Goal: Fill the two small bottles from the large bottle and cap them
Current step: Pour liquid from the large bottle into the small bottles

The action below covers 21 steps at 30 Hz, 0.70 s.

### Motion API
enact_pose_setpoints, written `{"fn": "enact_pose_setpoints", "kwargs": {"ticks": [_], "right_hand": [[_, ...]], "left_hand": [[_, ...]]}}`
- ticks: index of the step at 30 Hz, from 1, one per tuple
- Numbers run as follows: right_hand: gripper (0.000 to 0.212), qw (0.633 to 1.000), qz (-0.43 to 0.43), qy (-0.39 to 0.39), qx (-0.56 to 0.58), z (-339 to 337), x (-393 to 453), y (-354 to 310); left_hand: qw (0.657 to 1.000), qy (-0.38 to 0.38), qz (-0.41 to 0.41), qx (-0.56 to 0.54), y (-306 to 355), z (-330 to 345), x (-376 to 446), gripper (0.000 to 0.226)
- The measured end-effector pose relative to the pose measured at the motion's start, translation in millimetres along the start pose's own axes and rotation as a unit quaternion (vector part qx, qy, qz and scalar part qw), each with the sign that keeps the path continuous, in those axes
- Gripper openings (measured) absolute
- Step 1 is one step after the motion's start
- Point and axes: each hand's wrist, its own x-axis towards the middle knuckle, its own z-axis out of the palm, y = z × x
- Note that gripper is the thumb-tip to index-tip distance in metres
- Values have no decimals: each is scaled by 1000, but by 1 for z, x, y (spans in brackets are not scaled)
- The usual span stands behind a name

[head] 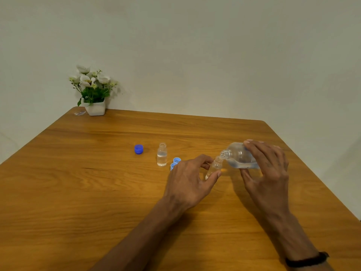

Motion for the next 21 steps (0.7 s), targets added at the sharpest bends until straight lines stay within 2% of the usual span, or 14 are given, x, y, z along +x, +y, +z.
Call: {"fn": "enact_pose_setpoints", "kwargs": {"ticks": [21], "right_hand": [[80, 1000, -9, 0, -5, 1, 0, 1]], "left_hand": [[1000, -3, 0, 10, 1, -2, 1, 44]]}}
